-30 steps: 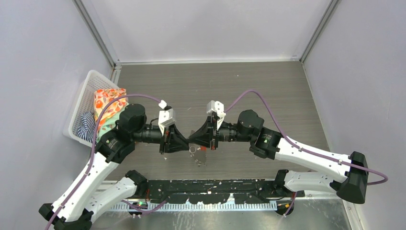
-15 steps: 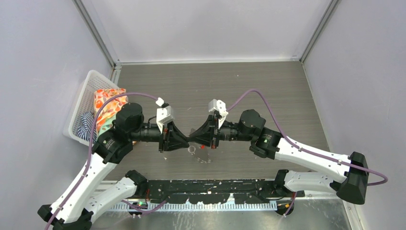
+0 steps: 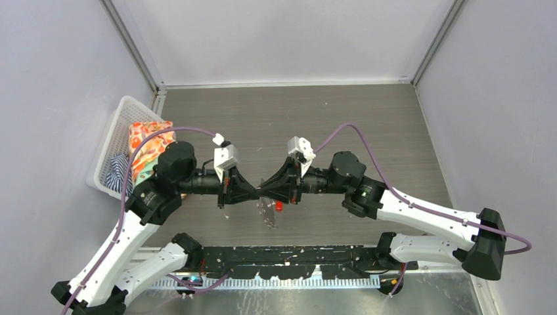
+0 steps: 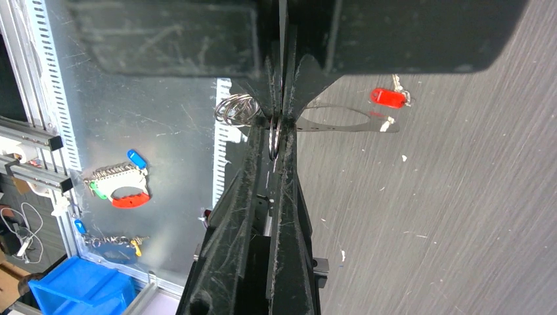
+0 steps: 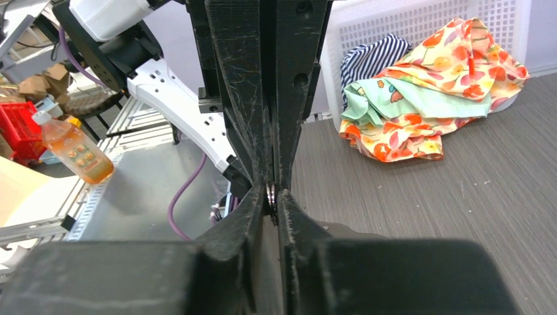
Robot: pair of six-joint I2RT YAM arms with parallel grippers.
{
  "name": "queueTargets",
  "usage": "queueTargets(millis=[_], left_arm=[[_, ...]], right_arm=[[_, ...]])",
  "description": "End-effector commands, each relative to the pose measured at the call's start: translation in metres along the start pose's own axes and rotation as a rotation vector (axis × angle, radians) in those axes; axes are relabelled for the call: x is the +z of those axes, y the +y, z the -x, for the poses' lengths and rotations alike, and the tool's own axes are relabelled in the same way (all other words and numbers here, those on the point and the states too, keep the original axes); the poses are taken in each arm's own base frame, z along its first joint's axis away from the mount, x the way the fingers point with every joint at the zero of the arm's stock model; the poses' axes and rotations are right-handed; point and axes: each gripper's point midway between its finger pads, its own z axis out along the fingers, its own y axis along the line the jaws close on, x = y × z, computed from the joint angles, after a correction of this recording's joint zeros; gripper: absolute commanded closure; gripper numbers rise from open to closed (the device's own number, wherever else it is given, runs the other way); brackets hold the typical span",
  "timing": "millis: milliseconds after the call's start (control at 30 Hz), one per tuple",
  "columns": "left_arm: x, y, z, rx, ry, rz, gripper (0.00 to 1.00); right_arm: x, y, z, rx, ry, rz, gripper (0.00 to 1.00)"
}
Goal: Put the keys on the keyring
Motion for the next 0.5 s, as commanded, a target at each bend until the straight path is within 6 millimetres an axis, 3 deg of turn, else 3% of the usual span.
queueTargets(millis=[0, 467], left_arm=[[-0.006, -0.009, 0.039, 0.117, -0.102, -0.015, 1.0], [-0.008, -0.015, 0.027, 0.127, -0.067, -0.046, 1.0]], right_arm=[[0.0, 0.012, 0.011, 0.001, -0.055, 0.053, 0.76], [-0.012, 0.009, 0.021, 0.058, 0.008, 0.032, 0.67]])
